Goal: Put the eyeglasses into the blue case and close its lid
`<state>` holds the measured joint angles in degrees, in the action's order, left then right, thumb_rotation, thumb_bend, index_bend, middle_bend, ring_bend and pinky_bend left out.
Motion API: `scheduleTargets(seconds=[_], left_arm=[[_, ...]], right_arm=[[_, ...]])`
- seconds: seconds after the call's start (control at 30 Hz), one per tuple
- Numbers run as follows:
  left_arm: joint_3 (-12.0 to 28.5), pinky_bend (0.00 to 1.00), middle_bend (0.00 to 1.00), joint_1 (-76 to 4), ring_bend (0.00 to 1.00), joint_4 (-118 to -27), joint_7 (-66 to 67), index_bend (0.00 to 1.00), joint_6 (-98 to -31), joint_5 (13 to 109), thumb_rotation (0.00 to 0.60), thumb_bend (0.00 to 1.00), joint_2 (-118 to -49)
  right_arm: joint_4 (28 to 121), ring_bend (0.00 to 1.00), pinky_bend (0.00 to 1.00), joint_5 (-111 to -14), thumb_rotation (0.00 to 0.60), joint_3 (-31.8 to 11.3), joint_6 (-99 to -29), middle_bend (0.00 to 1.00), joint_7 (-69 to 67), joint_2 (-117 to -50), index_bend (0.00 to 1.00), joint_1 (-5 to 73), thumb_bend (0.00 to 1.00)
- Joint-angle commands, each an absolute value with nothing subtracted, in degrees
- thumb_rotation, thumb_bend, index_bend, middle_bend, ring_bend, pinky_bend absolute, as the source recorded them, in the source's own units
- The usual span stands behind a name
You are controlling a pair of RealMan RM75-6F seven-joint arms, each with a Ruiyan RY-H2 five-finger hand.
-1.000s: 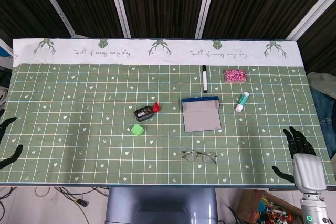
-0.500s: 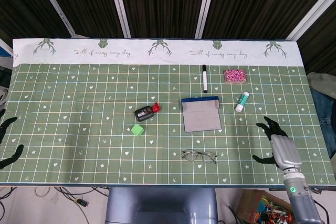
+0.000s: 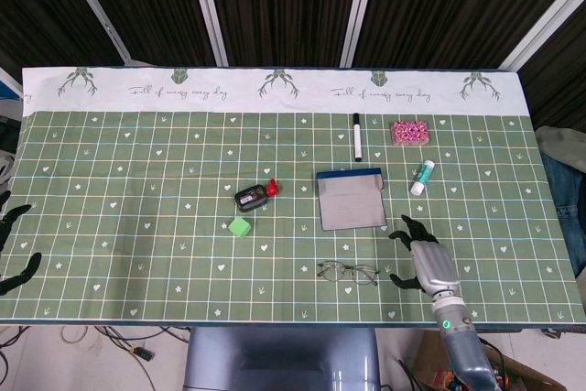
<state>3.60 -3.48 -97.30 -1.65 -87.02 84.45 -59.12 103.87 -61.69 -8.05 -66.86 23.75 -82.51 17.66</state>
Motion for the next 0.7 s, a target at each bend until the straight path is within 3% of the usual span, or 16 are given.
scheduleTargets(seconds=[0.03, 0.7], left_arm=[[3.6, 0.0, 0.0, -3.5, 0.0, -97.3, -1.6, 0.15, -86.9, 84.4, 0.6, 0.32, -59.1], [3.7, 0.0, 0.0, -3.6, 0.0, -97.1, -1.7, 0.15, -86.7, 84.0, 0.6, 0.32, -59.2]], right_arm=[[103.4, 0.01, 0.2, -60.5, 0.6, -7.3, -67.3, 0.02, 26.2, -85.3, 0.31, 18.8, 0.29], [101.3, 0.02, 0.2, -58.0, 0.6, -6.6, -71.9, 0.02, 35.4, -95.0, 0.43, 21.4, 0.29]])
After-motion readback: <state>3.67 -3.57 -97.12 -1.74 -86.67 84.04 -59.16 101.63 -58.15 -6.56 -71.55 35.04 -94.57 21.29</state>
